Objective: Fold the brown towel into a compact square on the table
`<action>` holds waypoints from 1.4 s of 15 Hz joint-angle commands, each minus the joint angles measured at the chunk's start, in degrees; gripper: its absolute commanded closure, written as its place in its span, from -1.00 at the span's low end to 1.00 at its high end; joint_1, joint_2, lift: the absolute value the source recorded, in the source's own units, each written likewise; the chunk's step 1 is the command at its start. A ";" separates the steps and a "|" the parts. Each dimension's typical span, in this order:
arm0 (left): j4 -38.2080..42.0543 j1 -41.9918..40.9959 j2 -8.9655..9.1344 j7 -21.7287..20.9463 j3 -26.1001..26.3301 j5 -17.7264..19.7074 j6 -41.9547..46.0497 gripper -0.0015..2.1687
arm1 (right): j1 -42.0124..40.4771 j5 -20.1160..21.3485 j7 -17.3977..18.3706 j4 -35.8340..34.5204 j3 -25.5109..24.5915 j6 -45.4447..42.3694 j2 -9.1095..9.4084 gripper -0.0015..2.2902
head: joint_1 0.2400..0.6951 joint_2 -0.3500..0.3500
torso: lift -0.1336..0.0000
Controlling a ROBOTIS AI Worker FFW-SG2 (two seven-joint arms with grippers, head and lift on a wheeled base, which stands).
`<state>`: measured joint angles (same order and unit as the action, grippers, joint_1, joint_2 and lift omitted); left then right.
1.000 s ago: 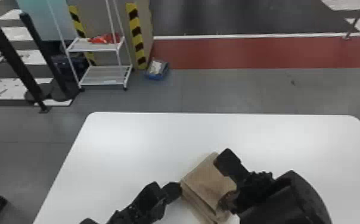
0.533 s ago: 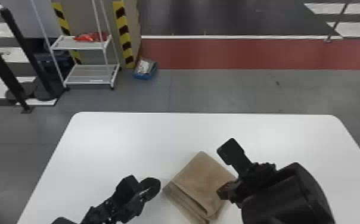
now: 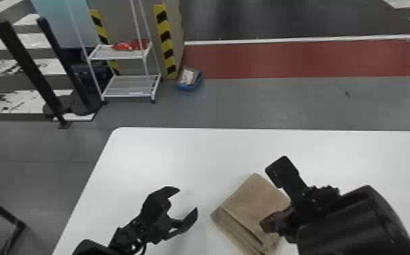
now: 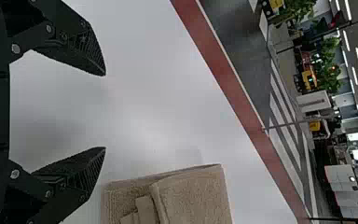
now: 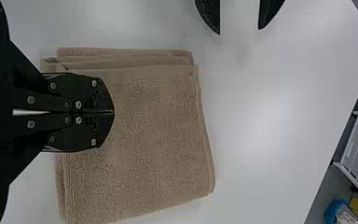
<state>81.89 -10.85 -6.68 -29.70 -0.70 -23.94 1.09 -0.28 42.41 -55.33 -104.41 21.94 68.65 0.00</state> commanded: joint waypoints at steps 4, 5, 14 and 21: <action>-0.15 0.83 0.00 -0.01 -0.79 0.65 0.00 -0.96 | -3.41 -0.57 -2.51 -3.78 2.76 0.22 0.05 0.40 | 1.00 0.54 | 1.00; -0.15 0.83 0.00 0.08 -0.79 0.65 0.00 -0.96 | -3.14 -0.13 -2.51 -2.64 4.08 0.22 0.05 0.40 | 1.00 0.56 | 1.00; -0.50 1.09 0.00 0.08 -0.53 0.74 0.18 -0.96 | 0.81 2.24 -0.48 7.11 2.85 1.80 0.05 0.40 | 1.00 0.58 | 1.00; -1.12 1.35 0.09 0.70 0.44 0.74 0.18 -0.96 | 4.68 4.44 1.89 9.75 -5.24 0.39 0.05 0.40 | 1.00 0.30 | 1.00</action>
<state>80.83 -9.50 -6.59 -28.99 -0.40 -23.20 1.27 3.03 46.52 -53.95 -96.24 18.23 69.39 0.00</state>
